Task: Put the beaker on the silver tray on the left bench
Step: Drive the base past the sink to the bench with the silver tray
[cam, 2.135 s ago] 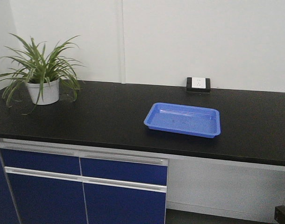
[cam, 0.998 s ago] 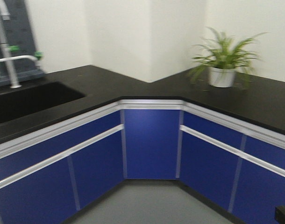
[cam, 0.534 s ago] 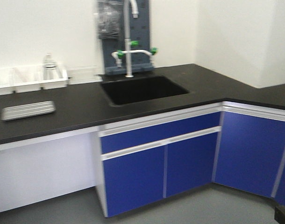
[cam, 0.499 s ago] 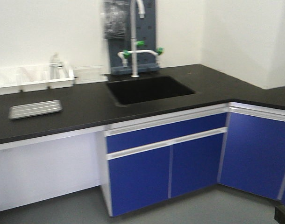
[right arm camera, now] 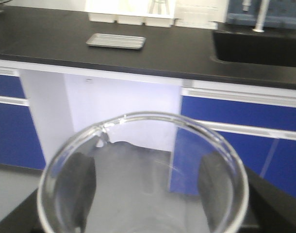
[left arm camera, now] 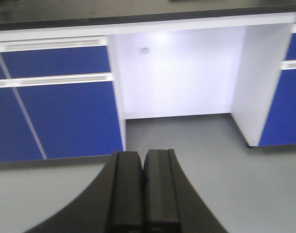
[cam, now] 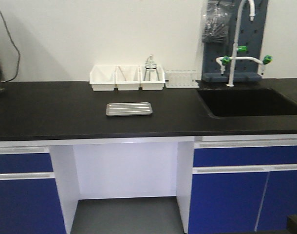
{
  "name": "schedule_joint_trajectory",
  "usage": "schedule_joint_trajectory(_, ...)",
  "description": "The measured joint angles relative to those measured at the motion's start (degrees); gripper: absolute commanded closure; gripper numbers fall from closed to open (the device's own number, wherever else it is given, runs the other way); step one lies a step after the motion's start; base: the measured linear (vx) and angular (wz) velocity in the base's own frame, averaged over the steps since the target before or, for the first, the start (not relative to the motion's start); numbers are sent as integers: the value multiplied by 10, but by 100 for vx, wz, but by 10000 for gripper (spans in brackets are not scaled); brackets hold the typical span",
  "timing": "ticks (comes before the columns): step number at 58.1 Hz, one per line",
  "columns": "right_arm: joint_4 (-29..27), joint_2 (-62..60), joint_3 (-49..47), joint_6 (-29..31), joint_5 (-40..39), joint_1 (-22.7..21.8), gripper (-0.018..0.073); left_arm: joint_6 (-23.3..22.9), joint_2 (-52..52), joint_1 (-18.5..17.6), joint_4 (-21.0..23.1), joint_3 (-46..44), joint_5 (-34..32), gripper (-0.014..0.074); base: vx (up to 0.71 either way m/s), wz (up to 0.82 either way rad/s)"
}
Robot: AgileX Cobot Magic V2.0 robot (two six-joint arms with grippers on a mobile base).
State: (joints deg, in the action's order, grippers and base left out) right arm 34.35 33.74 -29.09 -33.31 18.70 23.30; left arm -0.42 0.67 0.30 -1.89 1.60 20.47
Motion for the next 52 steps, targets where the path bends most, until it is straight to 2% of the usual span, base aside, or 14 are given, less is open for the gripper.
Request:
schedule_joint_trajectory(31, 0, 0, 0, 0, 0, 0, 567, 0, 0, 0, 0, 0, 0, 595, 21, 55)
schedule_joint_trajectory(52, 0, 0, 0, 0, 0, 0, 567, 0, 0, 0, 0, 0, 0, 595, 37, 5)
